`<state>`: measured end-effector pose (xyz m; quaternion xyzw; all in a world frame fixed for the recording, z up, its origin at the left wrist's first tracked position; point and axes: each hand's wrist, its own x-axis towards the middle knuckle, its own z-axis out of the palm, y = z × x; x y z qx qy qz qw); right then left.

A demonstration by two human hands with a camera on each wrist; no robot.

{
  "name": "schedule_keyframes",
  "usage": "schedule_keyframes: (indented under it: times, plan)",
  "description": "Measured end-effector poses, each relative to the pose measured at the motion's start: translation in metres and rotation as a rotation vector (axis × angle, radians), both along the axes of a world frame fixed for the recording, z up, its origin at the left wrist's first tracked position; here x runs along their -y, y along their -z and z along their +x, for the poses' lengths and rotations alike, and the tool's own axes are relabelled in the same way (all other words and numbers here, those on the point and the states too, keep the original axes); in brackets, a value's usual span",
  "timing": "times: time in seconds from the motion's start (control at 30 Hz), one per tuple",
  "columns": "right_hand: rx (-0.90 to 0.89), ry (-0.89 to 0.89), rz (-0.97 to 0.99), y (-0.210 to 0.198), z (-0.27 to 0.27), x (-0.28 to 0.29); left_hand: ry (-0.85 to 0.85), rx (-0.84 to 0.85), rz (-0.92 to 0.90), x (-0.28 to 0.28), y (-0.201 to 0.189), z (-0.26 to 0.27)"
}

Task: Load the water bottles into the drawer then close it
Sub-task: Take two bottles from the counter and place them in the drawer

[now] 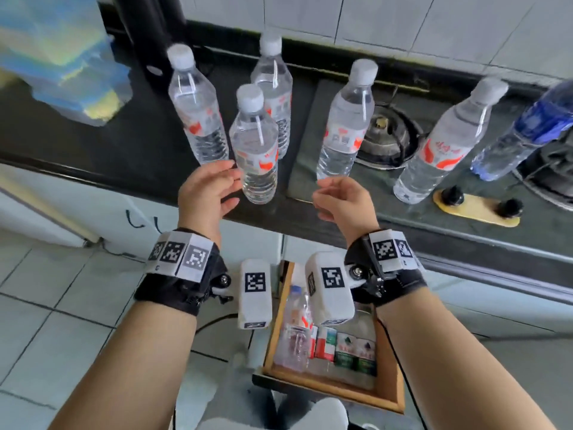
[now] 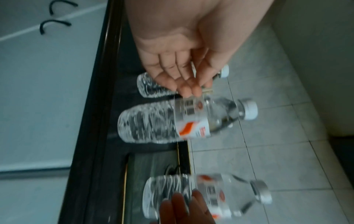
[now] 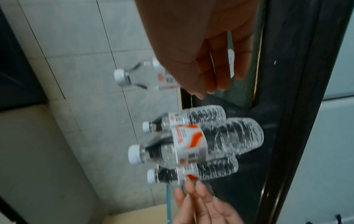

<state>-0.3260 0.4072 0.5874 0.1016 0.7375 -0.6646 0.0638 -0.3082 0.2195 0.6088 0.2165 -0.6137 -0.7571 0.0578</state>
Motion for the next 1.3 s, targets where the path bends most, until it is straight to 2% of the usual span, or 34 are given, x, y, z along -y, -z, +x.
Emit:
schedule_keyframes:
  times: [0.1, 0.17, 0.3, 0.47, 0.6, 0.8, 0.97, 1.03, 1.17, 1.3]
  plan:
    - [-0.035, -0.062, 0.046, 0.002, -0.015, 0.039, -0.153, -0.029, -0.049, 0.035, 0.004, -0.022]
    - [-0.106, -0.083, 0.099, 0.003, -0.026, 0.06, -0.194, -0.028, -0.109, 0.054, 0.007, -0.044]
    - [-0.226, -0.098, 0.088, 0.009, -0.05, 0.096, -0.091, -0.027, -0.254, 0.077, 0.013, -0.087]
    - [-0.141, 0.046, 0.088, 0.026, -0.063, 0.112, 0.102, -0.096, -0.335, 0.079, 0.018, -0.129]
    - [-0.145, 0.056, 0.14, 0.03, -0.066, 0.107, 0.108, -0.188, -0.41, 0.073, 0.024, -0.141]
    - [-0.167, -0.053, 0.144, 0.029, -0.047, 0.091, 0.112, -0.237, -0.357, 0.05, 0.027, -0.106]
    - [-0.144, -0.216, -0.084, 0.03, -0.013, 0.055, 0.231, -0.251, -0.249, 0.021, 0.034, -0.045]
    - [-0.088, -0.254, -0.109, 0.034, 0.007, 0.033, 0.287, -0.283, -0.24, 0.006, 0.04, -0.019]
    - [0.047, -0.251, -0.082, 0.055, 0.051, -0.016, 0.421, -0.263, -0.247, -0.035, 0.055, 0.022]
    - [0.124, -0.208, -0.022, 0.085, 0.09, -0.069, 0.534, -0.173, -0.176, -0.081, 0.09, 0.059]
